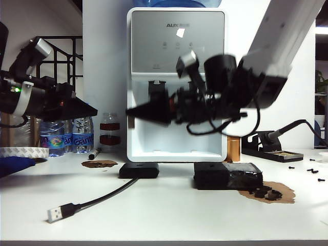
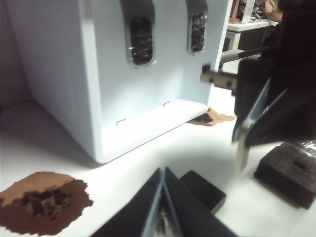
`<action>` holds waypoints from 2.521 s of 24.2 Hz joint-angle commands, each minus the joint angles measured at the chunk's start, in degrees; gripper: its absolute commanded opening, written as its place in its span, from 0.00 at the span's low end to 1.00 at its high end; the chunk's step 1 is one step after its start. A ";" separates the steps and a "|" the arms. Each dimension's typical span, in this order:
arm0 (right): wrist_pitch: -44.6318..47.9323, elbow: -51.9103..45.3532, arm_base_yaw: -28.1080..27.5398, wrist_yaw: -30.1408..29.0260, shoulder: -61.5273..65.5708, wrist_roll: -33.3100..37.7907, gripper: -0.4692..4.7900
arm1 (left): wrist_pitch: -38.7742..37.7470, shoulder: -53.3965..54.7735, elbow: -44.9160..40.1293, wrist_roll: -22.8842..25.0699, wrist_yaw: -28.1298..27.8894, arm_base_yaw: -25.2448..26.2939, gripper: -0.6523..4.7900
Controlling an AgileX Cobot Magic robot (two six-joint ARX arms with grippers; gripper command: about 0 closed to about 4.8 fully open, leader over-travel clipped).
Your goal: Take the USB flash drive out of the black sponge and insert it into the slot on top of the black USB adpator box.
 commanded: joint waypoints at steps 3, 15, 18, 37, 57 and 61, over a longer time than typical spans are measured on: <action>0.35 5.09 -1.92 -0.81 6.80 -0.63 0.08 | 0.48 -0.20 -0.13 0.24 -2.16 2.34 0.11; -9.75 8.17 -3.96 -0.72 8.26 -14.43 0.08 | -0.02 -0.20 -0.24 0.20 0.42 6.49 0.11; -14.03 8.20 -3.91 0.50 8.55 -20.46 0.08 | 0.11 -0.20 -0.24 0.20 1.18 6.49 0.11; -16.59 14.75 -0.37 3.61 14.97 -24.74 0.08 | -0.11 -0.20 -0.24 0.20 6.62 6.47 0.11; -23.06 14.62 -3.13 -1.29 12.83 -18.47 0.08 | -0.13 -0.20 -0.24 0.20 6.86 6.47 0.11; -23.08 14.47 -2.71 -2.12 12.83 -18.53 0.08 | -0.13 -0.20 -0.24 0.20 6.88 6.47 0.11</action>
